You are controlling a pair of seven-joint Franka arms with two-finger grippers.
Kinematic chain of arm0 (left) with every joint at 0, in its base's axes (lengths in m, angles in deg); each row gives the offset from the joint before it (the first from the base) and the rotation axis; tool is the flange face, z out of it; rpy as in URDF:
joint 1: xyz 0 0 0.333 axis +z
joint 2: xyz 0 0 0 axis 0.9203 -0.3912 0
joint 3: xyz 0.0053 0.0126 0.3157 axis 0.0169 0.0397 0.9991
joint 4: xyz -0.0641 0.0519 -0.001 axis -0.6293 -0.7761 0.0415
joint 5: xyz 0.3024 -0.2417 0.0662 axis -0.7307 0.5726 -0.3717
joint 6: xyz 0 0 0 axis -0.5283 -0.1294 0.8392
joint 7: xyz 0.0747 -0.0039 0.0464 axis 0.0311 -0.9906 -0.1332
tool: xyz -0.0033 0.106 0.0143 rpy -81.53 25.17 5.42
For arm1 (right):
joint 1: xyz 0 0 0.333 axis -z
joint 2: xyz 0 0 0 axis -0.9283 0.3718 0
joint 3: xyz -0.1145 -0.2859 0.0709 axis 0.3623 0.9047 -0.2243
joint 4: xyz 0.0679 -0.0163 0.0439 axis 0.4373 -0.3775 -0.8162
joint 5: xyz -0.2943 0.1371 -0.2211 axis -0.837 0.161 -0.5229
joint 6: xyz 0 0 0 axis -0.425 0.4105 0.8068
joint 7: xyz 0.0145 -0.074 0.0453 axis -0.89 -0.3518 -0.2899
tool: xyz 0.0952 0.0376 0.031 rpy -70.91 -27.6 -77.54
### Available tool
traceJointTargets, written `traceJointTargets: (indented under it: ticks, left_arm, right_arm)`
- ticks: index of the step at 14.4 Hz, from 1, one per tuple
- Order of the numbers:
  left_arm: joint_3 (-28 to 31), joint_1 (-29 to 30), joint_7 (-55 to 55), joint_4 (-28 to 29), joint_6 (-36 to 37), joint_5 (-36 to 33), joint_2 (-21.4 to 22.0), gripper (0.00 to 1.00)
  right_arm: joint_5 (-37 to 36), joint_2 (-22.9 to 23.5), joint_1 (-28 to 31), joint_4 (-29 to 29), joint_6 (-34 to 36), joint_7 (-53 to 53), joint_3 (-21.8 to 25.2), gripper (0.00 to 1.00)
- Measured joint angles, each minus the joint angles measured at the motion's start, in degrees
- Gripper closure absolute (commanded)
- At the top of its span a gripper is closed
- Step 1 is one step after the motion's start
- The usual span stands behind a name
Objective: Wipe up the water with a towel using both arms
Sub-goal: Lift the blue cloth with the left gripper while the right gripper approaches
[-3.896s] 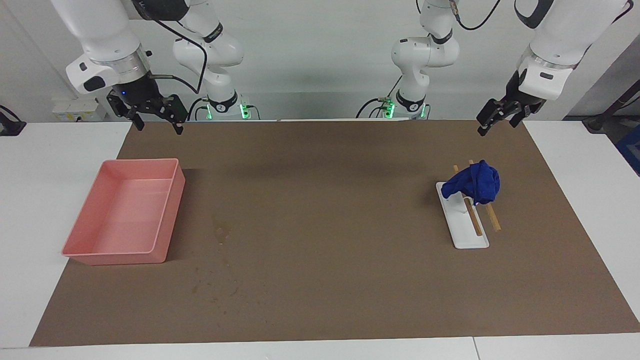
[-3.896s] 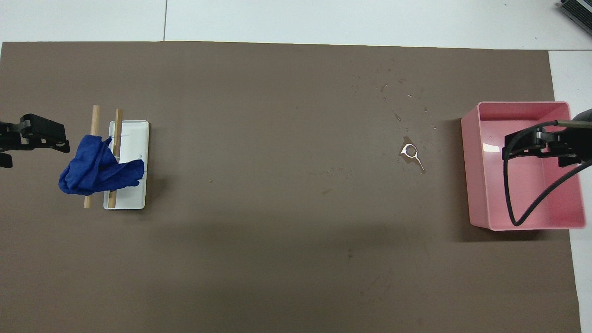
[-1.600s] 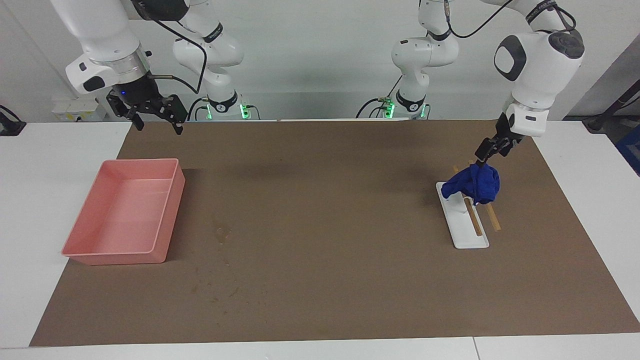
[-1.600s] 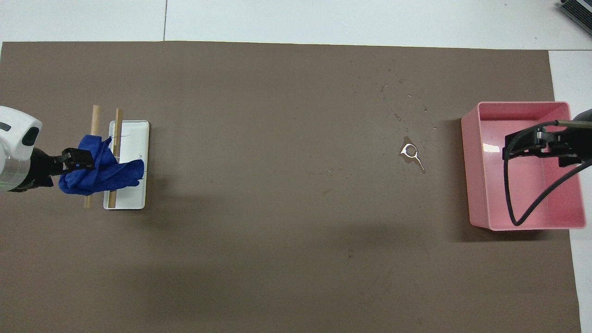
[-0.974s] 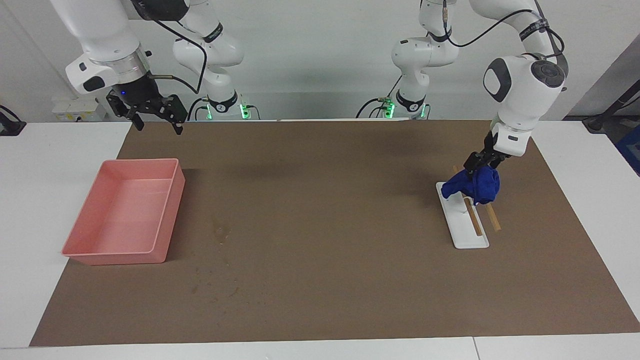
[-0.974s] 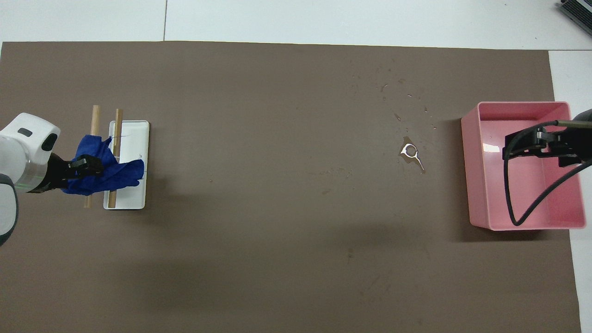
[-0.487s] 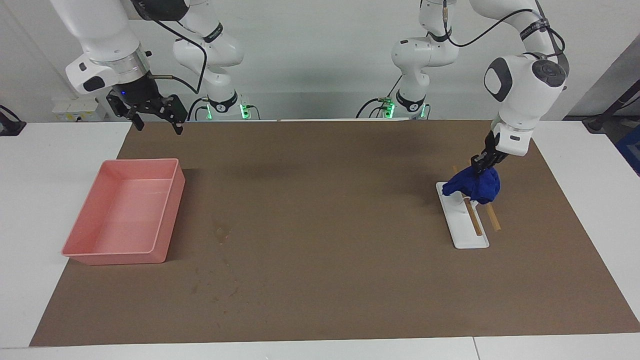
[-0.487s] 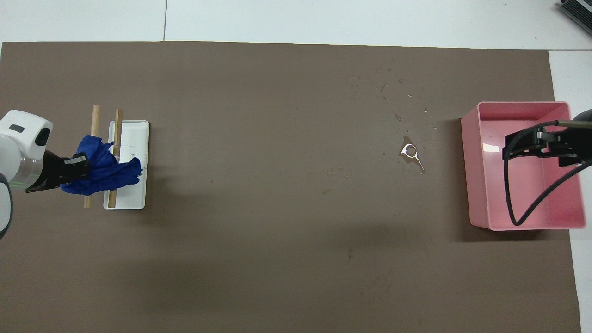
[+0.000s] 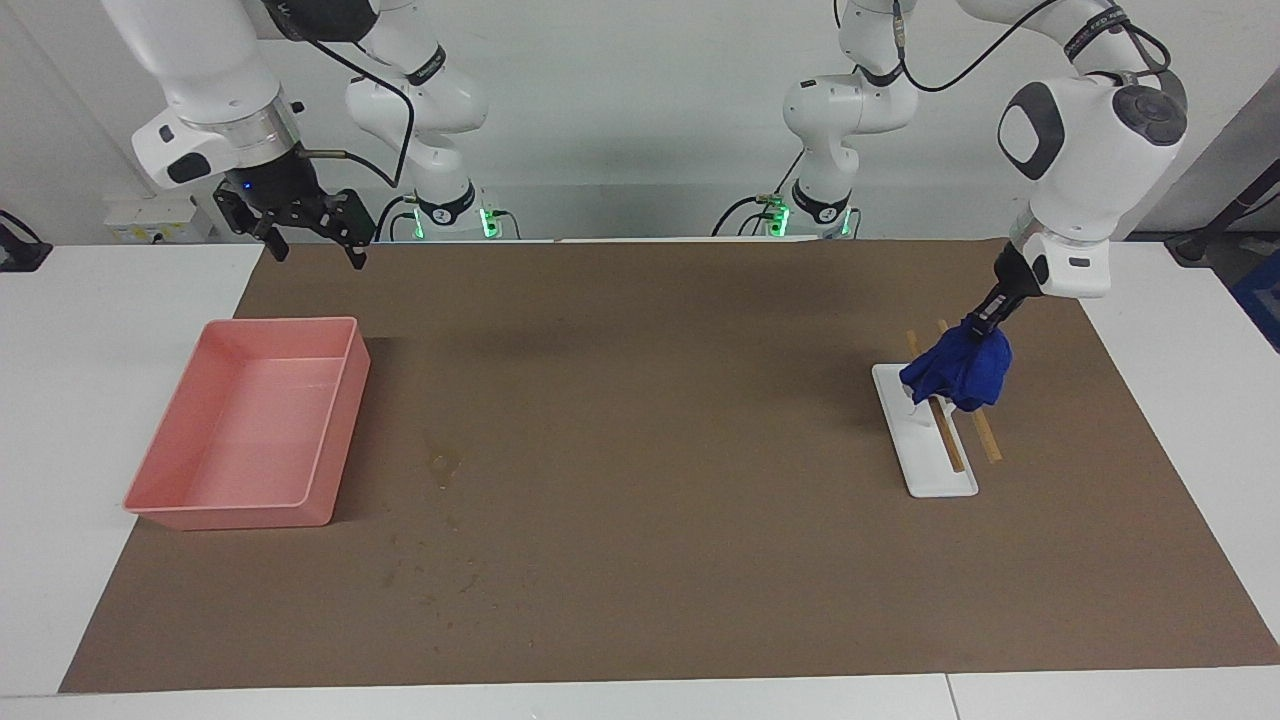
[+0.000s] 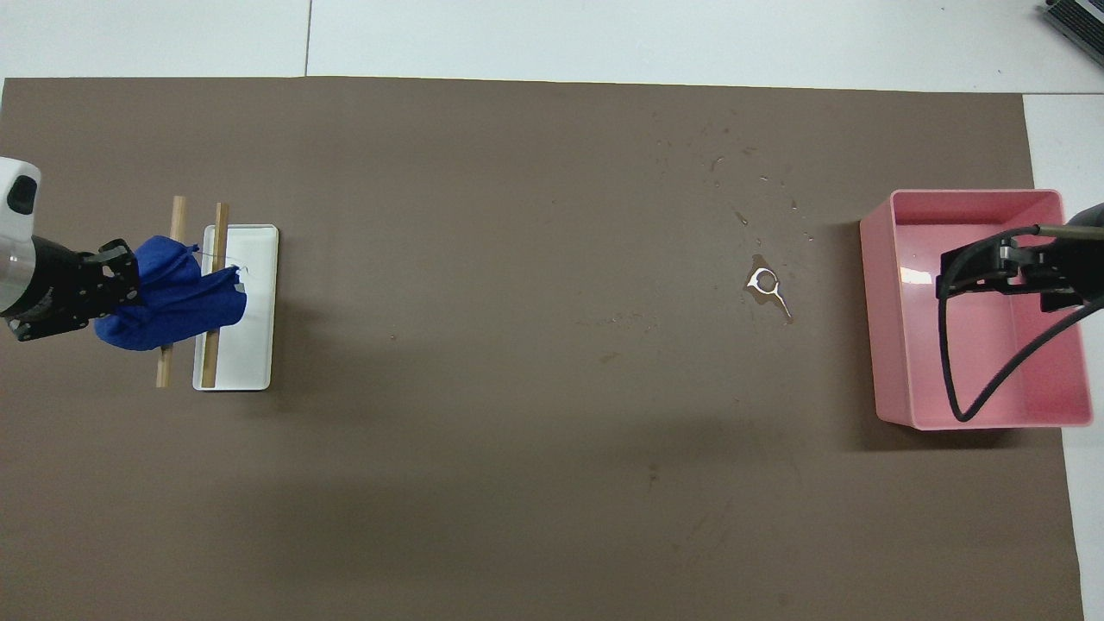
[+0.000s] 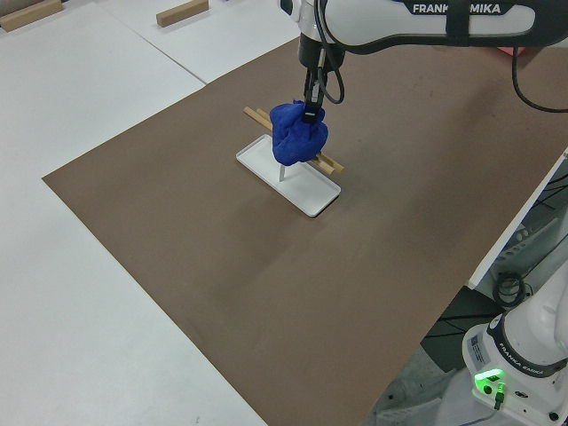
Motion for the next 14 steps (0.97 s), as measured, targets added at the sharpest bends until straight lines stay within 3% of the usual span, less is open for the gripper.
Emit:
traceJointTargets:
  ticks: [5,8,14]
  left_arm:
    - [-1.25,-0.73,11.31,-7.00,5.04,5.34,-0.01,1.00]
    - [-5.03,-1.27,22.22,-9.22,5.47,8.05,-0.01,1.00]
    - [-16.07,-1.86,47.56,-11.22,5.06,8.72,-0.07,1.00]
  right_arm:
    - [0.54,0.00,-0.61,0.00,-0.15,-0.36,-0.48,0.00]
    - [4.63,0.00,-0.73,0.00,-1.45,-3.49,-0.71,0.00]
    - [15.59,0.28,-5.96,-0.04,-7.29,-25.36,-1.58,0.00]
